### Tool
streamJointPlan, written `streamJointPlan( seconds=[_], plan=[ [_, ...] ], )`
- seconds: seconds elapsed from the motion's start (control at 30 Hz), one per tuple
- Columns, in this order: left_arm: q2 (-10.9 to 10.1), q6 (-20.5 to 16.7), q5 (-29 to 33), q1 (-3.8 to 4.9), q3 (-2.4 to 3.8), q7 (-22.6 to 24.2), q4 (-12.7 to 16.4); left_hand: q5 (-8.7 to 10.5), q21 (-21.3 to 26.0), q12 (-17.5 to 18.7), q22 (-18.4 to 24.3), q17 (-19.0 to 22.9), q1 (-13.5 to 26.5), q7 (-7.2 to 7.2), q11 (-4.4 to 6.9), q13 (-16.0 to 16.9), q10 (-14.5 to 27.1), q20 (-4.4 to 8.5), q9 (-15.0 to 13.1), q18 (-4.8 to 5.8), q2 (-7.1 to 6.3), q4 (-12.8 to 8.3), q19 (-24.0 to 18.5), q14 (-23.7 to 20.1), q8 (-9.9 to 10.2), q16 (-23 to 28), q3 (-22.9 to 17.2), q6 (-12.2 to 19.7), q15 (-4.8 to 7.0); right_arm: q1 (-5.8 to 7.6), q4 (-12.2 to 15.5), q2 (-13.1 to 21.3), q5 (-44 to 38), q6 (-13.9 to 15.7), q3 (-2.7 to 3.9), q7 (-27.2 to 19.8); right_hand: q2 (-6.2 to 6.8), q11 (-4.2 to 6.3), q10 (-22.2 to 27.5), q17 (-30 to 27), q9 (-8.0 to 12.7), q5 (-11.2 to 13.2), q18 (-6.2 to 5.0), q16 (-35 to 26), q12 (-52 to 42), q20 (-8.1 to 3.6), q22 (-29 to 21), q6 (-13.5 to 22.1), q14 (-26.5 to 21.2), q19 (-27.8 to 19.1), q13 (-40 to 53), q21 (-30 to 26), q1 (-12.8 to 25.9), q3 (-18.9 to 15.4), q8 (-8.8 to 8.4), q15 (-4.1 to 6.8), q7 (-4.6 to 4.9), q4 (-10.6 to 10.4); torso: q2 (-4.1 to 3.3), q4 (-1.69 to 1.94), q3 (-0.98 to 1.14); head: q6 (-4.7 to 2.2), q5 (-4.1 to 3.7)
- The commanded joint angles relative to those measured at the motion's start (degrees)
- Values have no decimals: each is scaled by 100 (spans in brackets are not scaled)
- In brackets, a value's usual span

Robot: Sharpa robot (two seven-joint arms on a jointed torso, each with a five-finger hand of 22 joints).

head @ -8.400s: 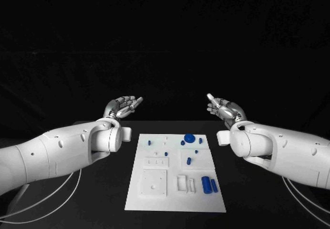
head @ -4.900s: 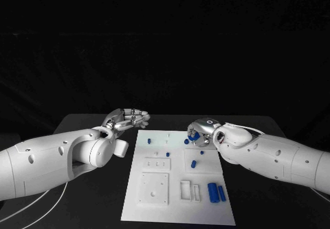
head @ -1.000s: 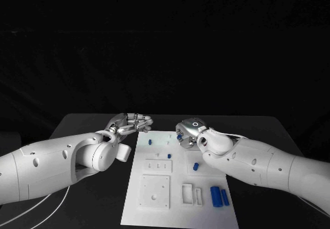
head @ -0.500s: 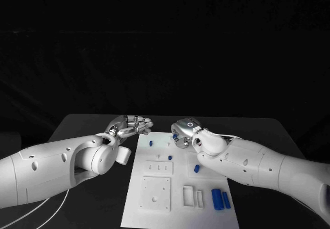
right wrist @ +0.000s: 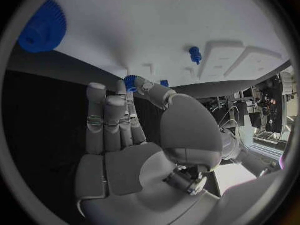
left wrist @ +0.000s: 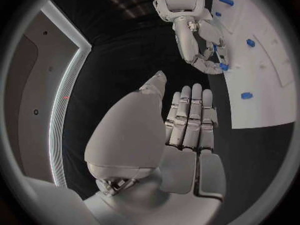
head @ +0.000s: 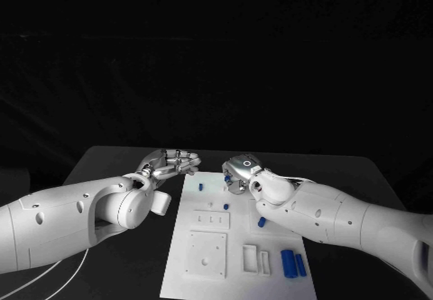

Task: Assemble the parts on the task board

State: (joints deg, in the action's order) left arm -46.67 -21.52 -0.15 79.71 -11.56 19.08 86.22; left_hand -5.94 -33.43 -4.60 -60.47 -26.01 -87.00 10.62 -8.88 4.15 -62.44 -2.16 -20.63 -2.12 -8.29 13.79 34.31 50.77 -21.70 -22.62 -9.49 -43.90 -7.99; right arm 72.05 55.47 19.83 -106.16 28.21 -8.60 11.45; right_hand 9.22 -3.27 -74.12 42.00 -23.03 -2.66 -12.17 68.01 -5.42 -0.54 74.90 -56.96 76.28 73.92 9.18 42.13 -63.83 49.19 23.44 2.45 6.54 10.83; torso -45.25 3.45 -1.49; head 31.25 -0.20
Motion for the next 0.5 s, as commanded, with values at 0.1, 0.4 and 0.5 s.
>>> streamJointPlan(
  seconds=[0.1,0.4,0.5],
  plan=[
    [-16,-25,-69,43,6,94,41,16,36,40,-6,8,-54,-9,10,-1,-34,-39,9,-119,-4,14,13,-4,16,39,38,-48,-36,16,-31,-15,-128,55,5,68,43,5,-28,-10,-8,-14,-283,28,5,-74,129,-56,-98,76,12,37,-26,42,16,82,3,6,-53,26,-21,-6,5],
    [-29,-21,-75,70,6,91,68,17,38,44,-7,8,-63,-8,10,-2,-36,-41,11,-120,-5,25,12,-5,19,45,51,-51,-38,22,-123,-70,-202,76,5,158,60,4,-30,-15,-8,-14,-283,35,12,-74,128,-59,-100,73,16,45,-34,57,14,82,3,-7,-64,22,-15,-2,29],
    [-34,-22,-77,72,6,89,67,17,39,46,-8,8,-66,-8,10,-3,-35,-42,12,-120,-6,29,12,-6,21,47,55,-51,-38,22,-133,-67,-227,76,5,173,64,4,-31,-17,-7,-14,-283,36,14,-74,127,-59,-101,72,17,48,-37,62,13,82,3,-10,-61,23,-16,4,37]
  ],
)
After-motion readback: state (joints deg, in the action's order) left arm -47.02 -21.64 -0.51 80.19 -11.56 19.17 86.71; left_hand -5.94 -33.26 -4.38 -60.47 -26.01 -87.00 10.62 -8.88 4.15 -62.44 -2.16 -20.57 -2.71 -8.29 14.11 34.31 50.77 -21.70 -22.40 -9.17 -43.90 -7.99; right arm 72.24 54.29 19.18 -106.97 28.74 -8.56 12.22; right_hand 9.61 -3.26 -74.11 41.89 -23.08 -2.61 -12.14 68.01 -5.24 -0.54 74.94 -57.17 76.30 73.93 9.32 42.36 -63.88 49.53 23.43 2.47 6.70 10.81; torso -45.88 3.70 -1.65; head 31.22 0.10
